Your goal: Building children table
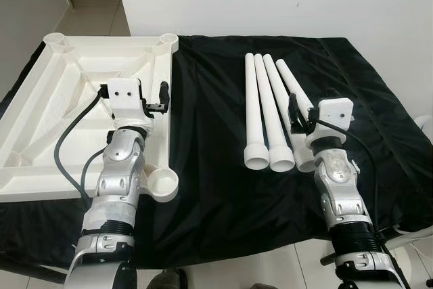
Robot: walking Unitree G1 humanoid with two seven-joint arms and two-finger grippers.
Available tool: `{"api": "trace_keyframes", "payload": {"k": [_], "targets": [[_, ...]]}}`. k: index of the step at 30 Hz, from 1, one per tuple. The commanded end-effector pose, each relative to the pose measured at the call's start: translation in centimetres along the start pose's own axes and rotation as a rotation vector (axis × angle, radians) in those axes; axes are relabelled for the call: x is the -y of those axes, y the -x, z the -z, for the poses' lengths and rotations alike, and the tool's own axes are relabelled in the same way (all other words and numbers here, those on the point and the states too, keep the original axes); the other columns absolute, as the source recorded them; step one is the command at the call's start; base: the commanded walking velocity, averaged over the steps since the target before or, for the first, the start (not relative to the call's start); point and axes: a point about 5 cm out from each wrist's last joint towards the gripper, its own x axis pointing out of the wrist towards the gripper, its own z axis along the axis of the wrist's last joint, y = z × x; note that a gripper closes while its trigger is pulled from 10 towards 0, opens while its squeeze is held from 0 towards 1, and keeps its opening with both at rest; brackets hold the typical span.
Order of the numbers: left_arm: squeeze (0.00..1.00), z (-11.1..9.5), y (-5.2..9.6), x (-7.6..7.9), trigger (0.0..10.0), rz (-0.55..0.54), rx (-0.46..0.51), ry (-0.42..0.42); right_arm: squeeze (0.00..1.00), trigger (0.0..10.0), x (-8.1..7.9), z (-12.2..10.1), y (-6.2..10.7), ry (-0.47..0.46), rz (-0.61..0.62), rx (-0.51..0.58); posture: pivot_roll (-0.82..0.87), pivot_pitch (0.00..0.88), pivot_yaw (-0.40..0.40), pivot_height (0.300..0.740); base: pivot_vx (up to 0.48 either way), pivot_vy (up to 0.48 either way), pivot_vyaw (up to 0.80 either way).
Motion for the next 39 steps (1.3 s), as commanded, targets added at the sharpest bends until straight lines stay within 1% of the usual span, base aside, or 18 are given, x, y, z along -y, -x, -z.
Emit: {"api": "trace_keyframes", "payload": {"k": [1,16,18,20,27,30,35,36,37,39], "targets": [[0.00,0.3,0.1,0.0,10.0,0.004,-0.021,0.003,0.00,10.0,-0.2,0.2,0.3,-0.004,0.007,-0.003,-0.05,0.053,0.029,0.740,0.000,0.371,0.00],[0.00,0.2,0.1,0.2,10.0,0.017,-0.021,-0.002,0.00,10.0,-0.4,0.3,0.5,-0.006,0.005,-0.006,-0.04,0.045,0.033,0.740,0.000,0.405,0.00],[0.00,0.2,0.1,0.2,10.0,0.021,-0.016,-0.015,0.00,10.0,-0.5,0.3,0.6,-0.006,0.002,-0.005,-0.04,0.040,0.034,0.740,0.000,0.000,0.00],[0.00,0.1,0.2,0.4,10.0,0.034,-0.008,-0.045,0.00,10.0,-0.6,0.3,0.6,-0.005,0.000,-0.002,-0.04,0.039,0.035,0.740,0.000,0.000,0.00],[0.00,0.0,0.2,0.6,10.0,0.052,0.001,-0.081,0.00,10.0,-0.6,0.4,0.6,-0.007,0.003,-0.004,-0.04,0.041,0.037,0.740,0.000,0.000,0.00],[0.00,0.1,0.3,0.8,10.0,0.073,0.006,-0.129,0.00,10.0,-0.6,0.4,0.7,-0.008,0.009,-0.006,-0.04,0.046,0.040,0.740,0.000,0.000,0.00],[0.00,0.2,0.4,1.2,10.0,0.098,0.005,-0.131,0.00,10.0,-0.3,0.6,0.8,-0.012,0.022,-0.014,-0.04,0.057,0.041,0.740,0.000,0.000,0.00],[0.00,0.2,0.5,1.6,10.0,0.126,-0.001,-0.121,0.00,10.0,-0.2,0.7,0.9,-0.017,0.033,-0.026,-0.04,0.058,0.041,0.740,0.000,0.000,0.00],[0.00,0.2,0.5,1.6,10.0,0.126,-0.001,-0.121,0.00,10.0,-0.2,0.7,0.9,-0.017,0.033,-0.026,-0.04,0.058,0.041,0.740,0.000,0.000,0.00],[0.00,0.2,0.6,2.1,10.0,0.165,-0.004,-0.111,0.00,10.0,0.0,0.9,0.9,-0.027,0.049,-0.047,-0.05,0.062,0.041,0.740,0.000,0.000,0.00]]}}
